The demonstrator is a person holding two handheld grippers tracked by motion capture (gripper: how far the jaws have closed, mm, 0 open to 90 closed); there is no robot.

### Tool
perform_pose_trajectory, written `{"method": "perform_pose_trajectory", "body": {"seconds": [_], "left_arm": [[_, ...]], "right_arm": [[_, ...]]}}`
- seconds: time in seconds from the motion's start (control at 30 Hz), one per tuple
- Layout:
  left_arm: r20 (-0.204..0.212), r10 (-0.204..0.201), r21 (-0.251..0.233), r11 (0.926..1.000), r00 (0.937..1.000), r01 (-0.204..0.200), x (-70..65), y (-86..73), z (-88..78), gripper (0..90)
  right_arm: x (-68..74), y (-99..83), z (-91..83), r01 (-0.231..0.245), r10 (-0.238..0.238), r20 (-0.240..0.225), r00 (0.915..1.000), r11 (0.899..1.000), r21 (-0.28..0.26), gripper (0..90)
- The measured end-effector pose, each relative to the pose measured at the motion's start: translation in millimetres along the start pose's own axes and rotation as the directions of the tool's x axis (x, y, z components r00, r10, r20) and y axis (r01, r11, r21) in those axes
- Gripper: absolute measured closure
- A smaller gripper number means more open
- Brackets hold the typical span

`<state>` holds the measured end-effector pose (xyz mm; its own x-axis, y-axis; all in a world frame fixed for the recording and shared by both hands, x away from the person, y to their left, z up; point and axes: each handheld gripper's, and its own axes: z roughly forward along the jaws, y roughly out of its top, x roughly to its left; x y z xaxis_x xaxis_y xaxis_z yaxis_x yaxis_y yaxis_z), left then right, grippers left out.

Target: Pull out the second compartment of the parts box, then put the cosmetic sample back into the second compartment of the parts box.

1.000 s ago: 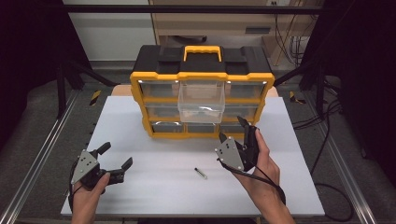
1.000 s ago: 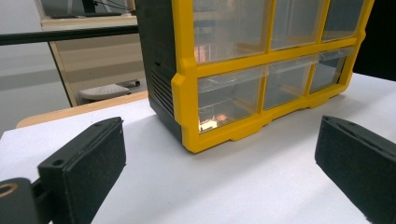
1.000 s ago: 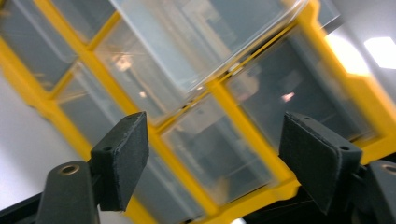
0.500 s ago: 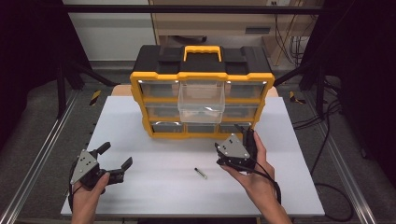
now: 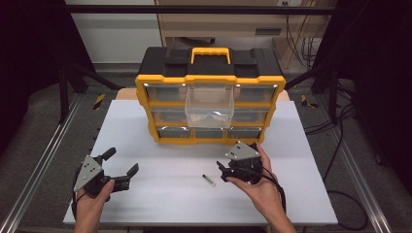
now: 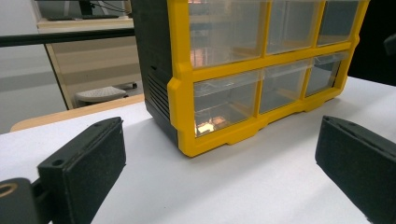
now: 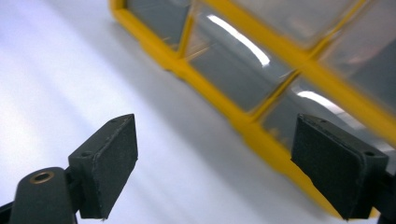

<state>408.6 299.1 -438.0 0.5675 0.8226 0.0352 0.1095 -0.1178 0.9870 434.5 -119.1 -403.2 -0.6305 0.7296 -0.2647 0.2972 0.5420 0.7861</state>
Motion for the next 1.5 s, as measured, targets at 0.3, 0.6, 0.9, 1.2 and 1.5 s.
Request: {"method": "perform_pose_trajectory", "body": {"seconds": [0.3, 0.6, 0.9, 1.2, 1.5], "left_arm": [[0.002, -0.012, -0.007, 0.9999, 0.9999, 0.012, 1.7, 0.1, 0.8, 1.7], [0.004, -0.012, -0.002, 0.9999, 0.9999, 0.012, -0.8, -0.1, 2.1, 1.7], [-0.007, -0.025, -0.007, 0.9997, 0.9997, 0.025, 1.7, -1.3, -1.0, 1.7], [-0.010, -0.022, -0.004, 0.9997, 0.9997, 0.022, 2.3, -1.1, 0.1, 1.6], [-0.013, -0.025, 0.000, 0.9997, 0.9996, 0.025, 2.4, -1.6, -0.4, 1.6]], "right_arm": [[-0.6, -10.6, 13.8, -0.123, 0.125, -0.138, 0.9826, 0.992, 0.023, 13.1], [10.9, -15.0, 21.5, -0.090, 0.096, -0.142, 0.9852, 0.995, 0.049, 11.0], [18.6, -14.0, 25.3, -0.085, 0.093, -0.166, 0.9818, 0.995, 0.052, 10.4], [18.0, -17.1, 26.9, -0.088, 0.099, -0.173, 0.9799, 0.994, 0.069, 9.6], [24.2, -16.6, 32.7, -0.091, 0.106, -0.183, 0.9775, 0.992, 0.089, 9.2]]}}
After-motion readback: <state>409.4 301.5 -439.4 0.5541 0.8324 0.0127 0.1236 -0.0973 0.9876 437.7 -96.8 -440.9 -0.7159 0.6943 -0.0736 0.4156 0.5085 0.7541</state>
